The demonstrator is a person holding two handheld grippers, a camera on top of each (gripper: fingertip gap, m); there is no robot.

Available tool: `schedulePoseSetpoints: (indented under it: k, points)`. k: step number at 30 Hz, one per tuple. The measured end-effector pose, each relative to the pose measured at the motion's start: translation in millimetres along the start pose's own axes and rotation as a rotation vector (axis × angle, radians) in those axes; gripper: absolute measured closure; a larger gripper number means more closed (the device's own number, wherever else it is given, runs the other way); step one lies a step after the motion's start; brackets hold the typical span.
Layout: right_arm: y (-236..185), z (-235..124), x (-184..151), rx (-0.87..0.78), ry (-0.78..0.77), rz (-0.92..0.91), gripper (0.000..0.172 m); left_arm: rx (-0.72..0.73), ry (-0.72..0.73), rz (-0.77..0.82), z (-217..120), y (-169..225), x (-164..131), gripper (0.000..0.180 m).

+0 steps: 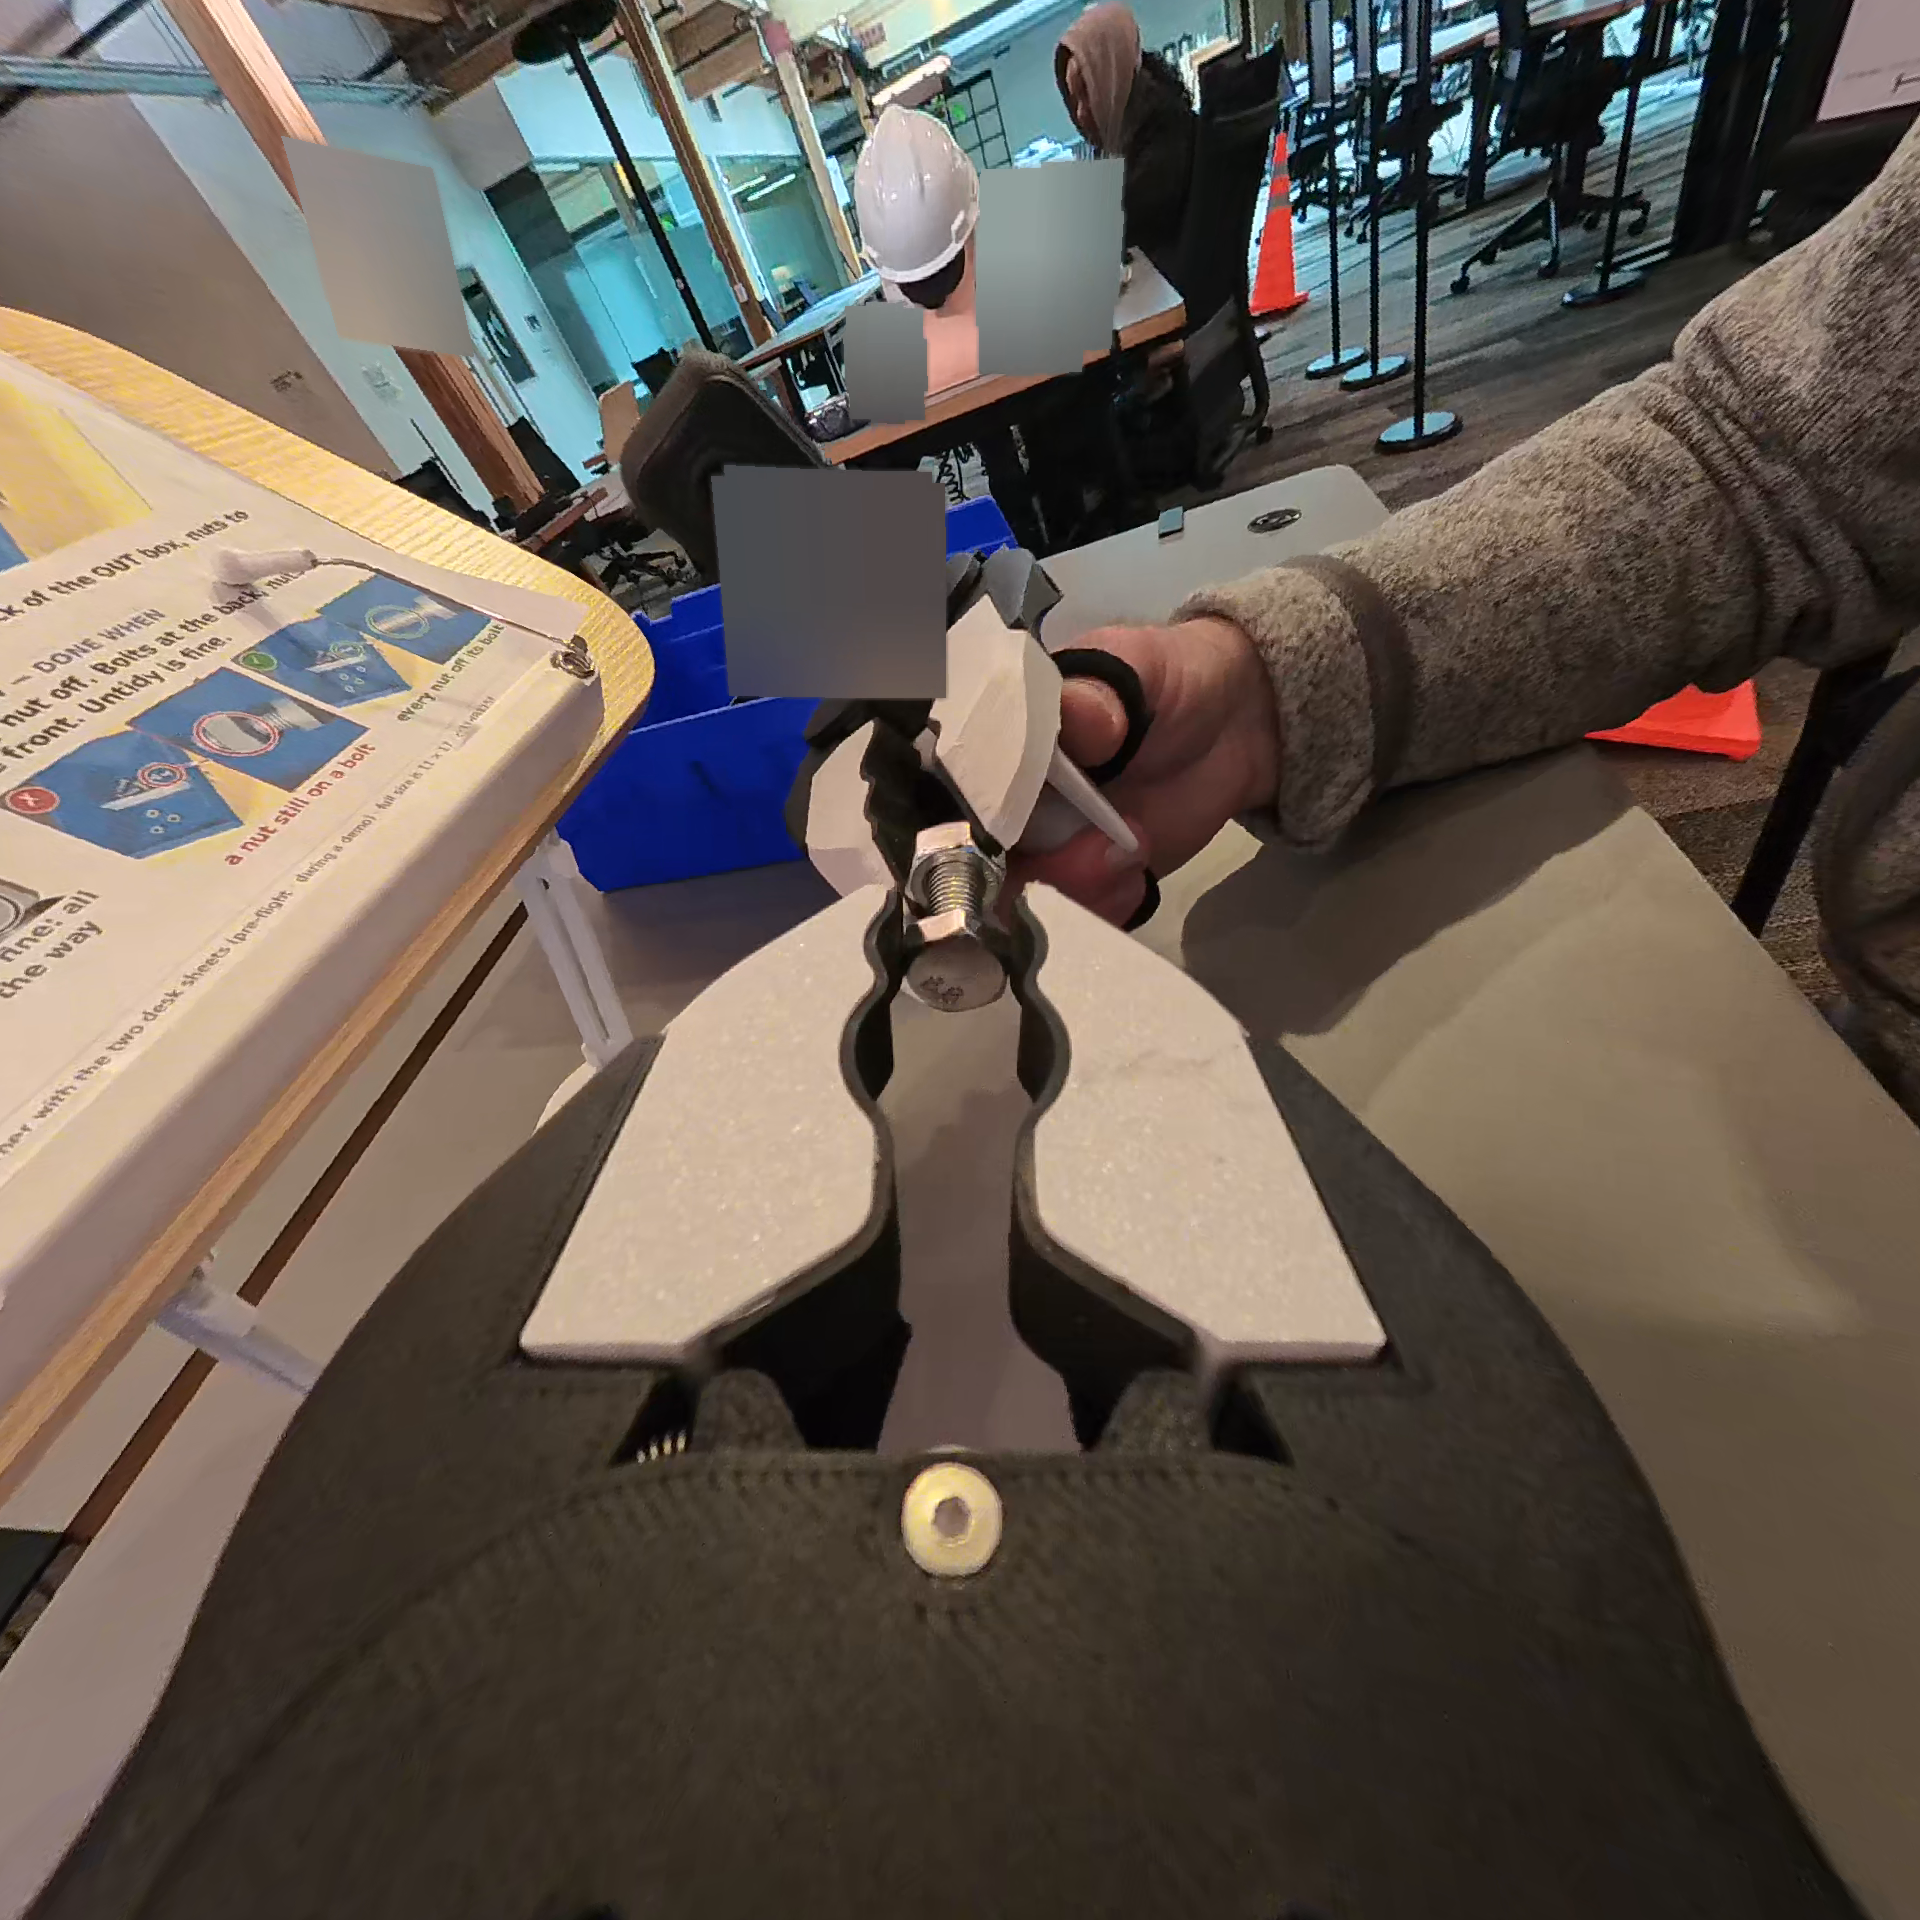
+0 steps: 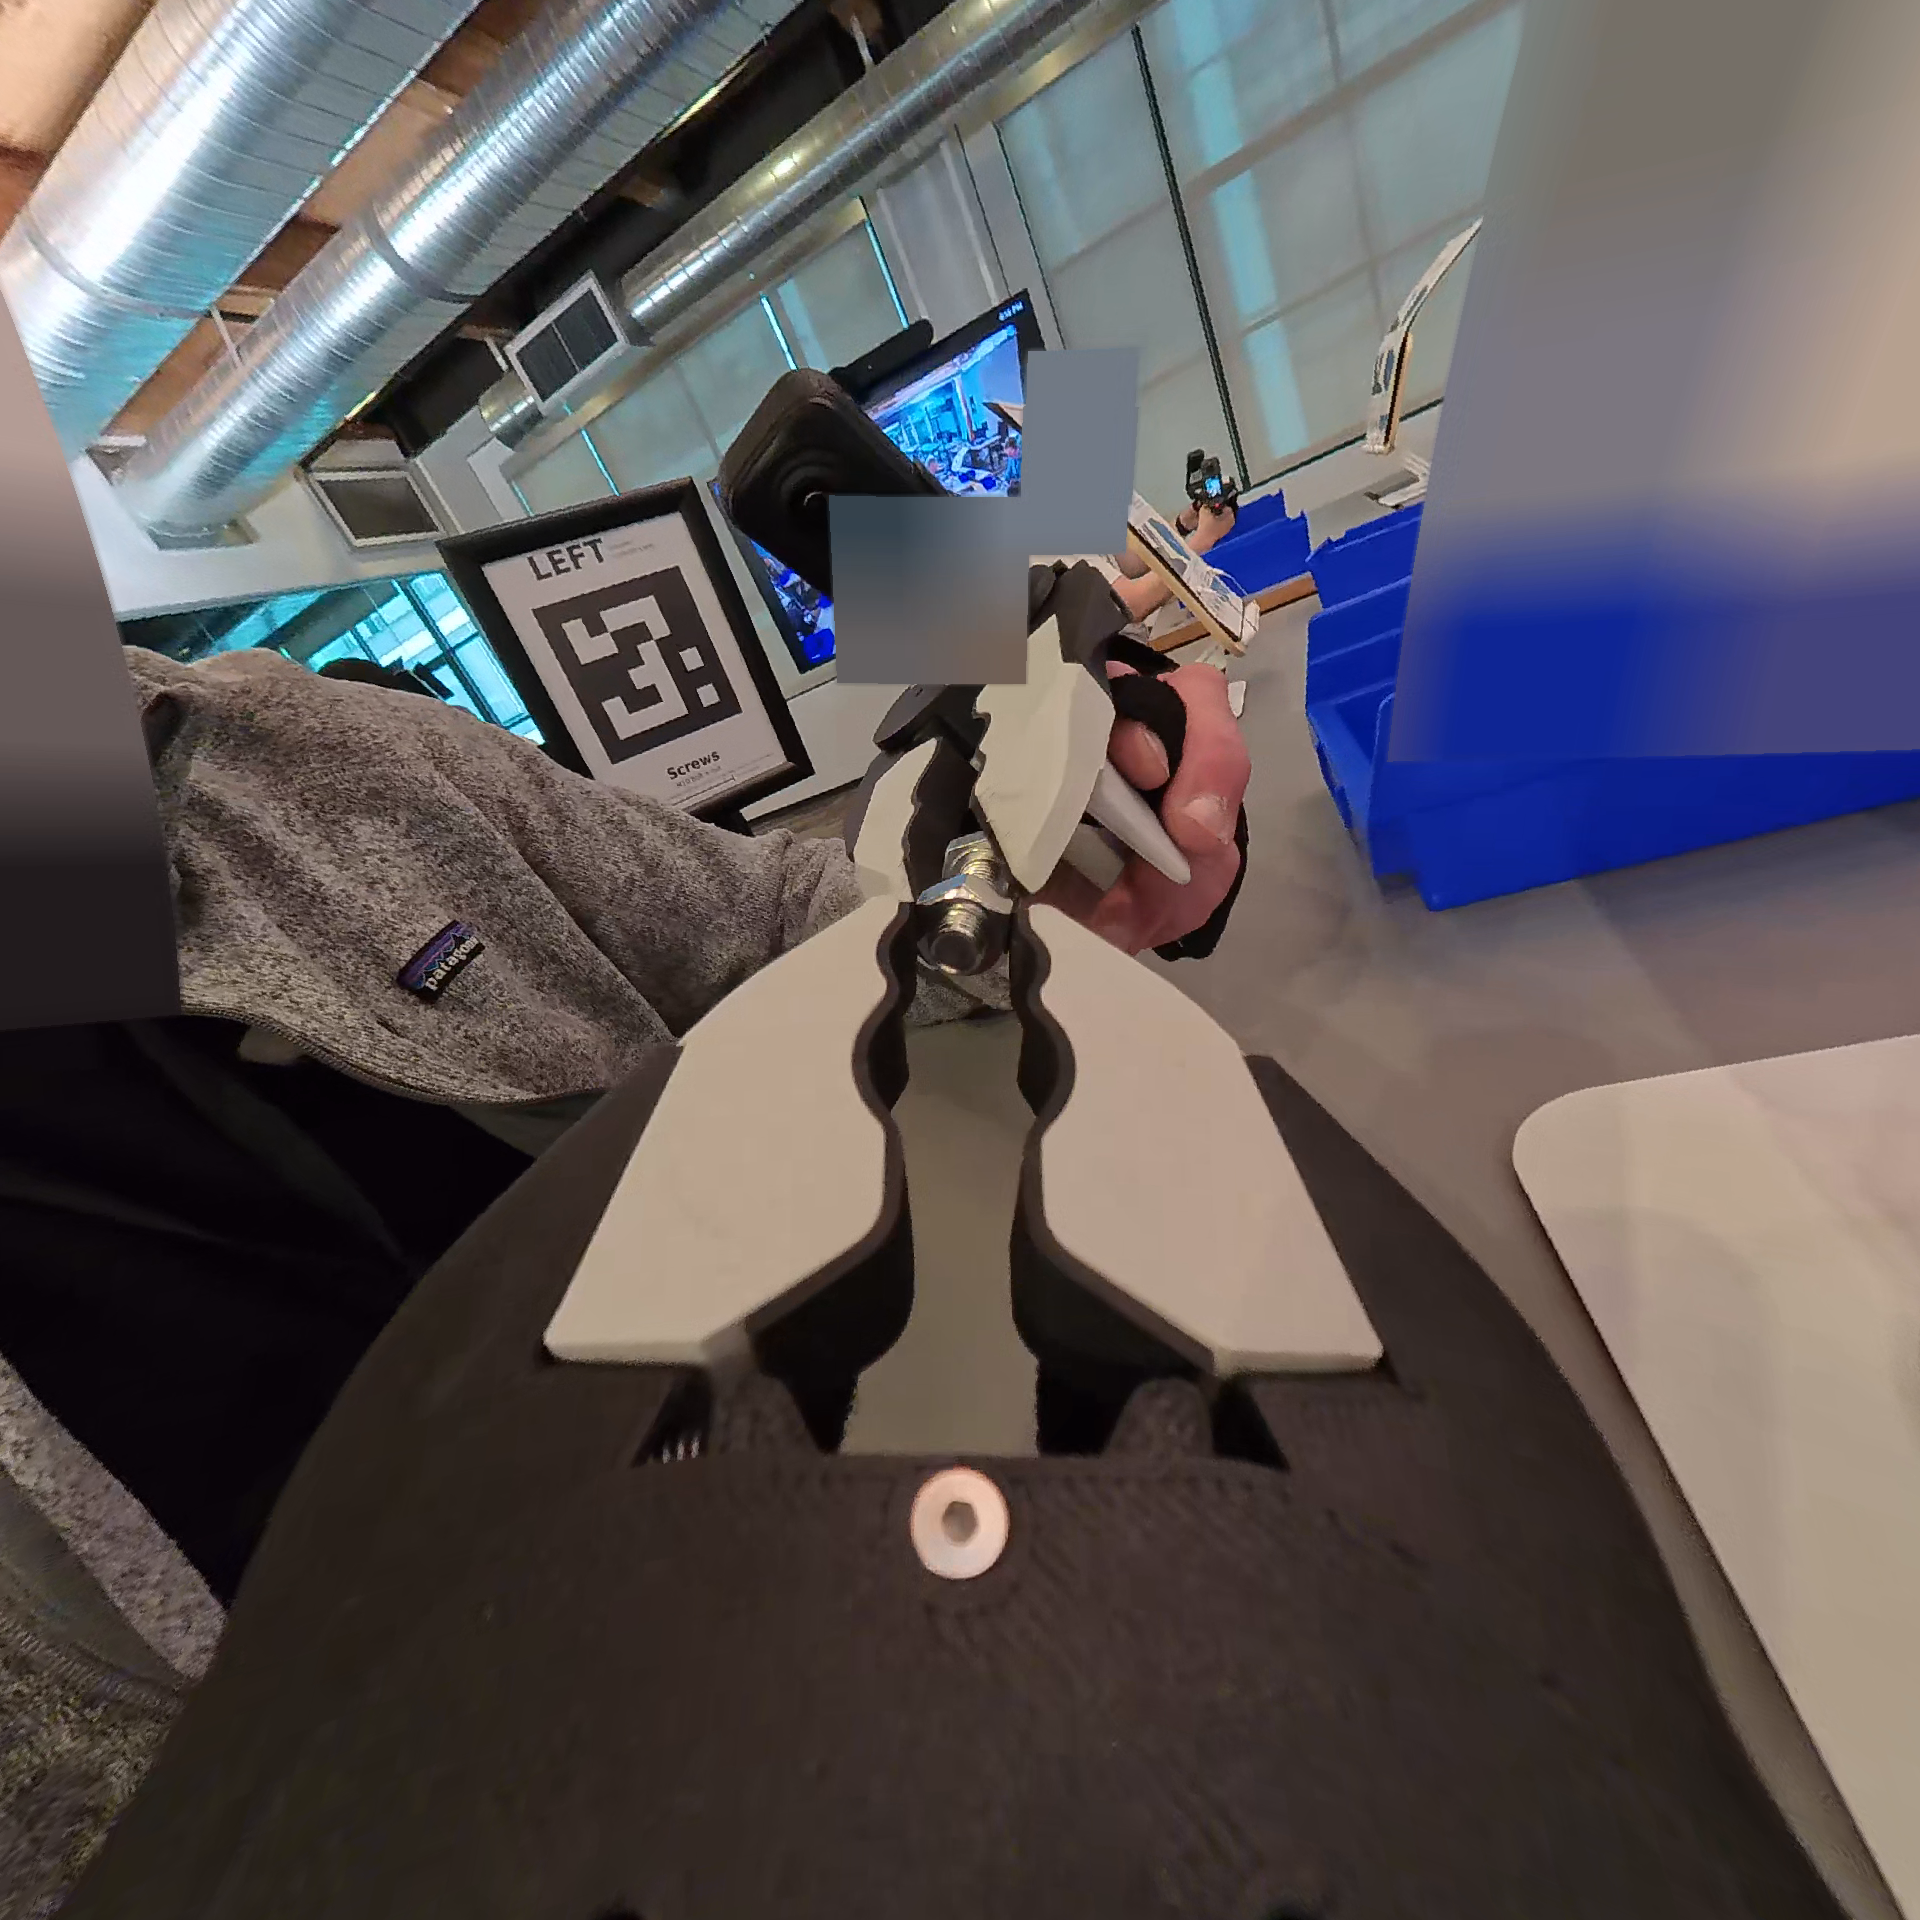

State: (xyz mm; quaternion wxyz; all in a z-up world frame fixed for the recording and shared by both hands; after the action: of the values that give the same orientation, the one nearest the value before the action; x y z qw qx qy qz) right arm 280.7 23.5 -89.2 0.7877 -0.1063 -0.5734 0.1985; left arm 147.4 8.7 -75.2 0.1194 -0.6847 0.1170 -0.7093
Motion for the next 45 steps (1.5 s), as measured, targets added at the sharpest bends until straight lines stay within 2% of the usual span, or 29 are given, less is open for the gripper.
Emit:
schedulePoseSetpoints:
  k: [4, 12, 24, 29, 39, 42, 45]
  points:
    - [-4.3, -1.8, 5.8, 0.025, 0.047, -0.031, 0.154, -0.001, 0.025, -0.030, -2.1, -2.4, 1.7, 0.153]
    - [-5.0, -1.5, 4.6, 0.050, 0.049, -0.022, 0.154, -0.013, 0.065, -0.037, -1.8, -0.8, 5.3, 0.162]
    - [-6.7, 0.2, 3.8, 0.059, 0.052, -0.032, 0.154, -0.033, 0.098, -0.085, -3.5, -1.5, 5.9, 0.163]
    - [-5.5, -0.3, 3.5, 0.059, 0.061, -0.012, 0.154, -0.024, 0.084, -0.069, -3.4, -1.4, 6.0, 0.163]
    - [-1.0, 0.0, 0.4, 0.080, 0.089, 0.099, 0.155, 0.003, 0.021, 0.065, -4.3, 1.3, 7.8, 0.163]
    - [0.7, -1.3, 1.4, 0.053, 0.090, 0.088, 0.154, 0.010, 0.000, 0.091, -4.4, 1.4, 7.7, 0.163]
    - [1.5, -5.7, 8.0, -0.004, 0.098, 0.038, 0.146, 0.003, -0.009, 0.096, -3.5, 2.8, 6.3, 0.163]
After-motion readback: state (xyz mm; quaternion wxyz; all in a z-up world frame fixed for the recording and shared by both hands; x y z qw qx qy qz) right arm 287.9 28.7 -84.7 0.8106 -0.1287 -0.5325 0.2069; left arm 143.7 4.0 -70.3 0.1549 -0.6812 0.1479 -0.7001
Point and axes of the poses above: each gripper's, where its closed fingertips meet, z out along the fingers, x out of its top, y = z × x across the jaws, the point moved 7 cm from there along -z, back along the fingers, and after that the axes turned 12 degrees about y, right-handed, at the moved point
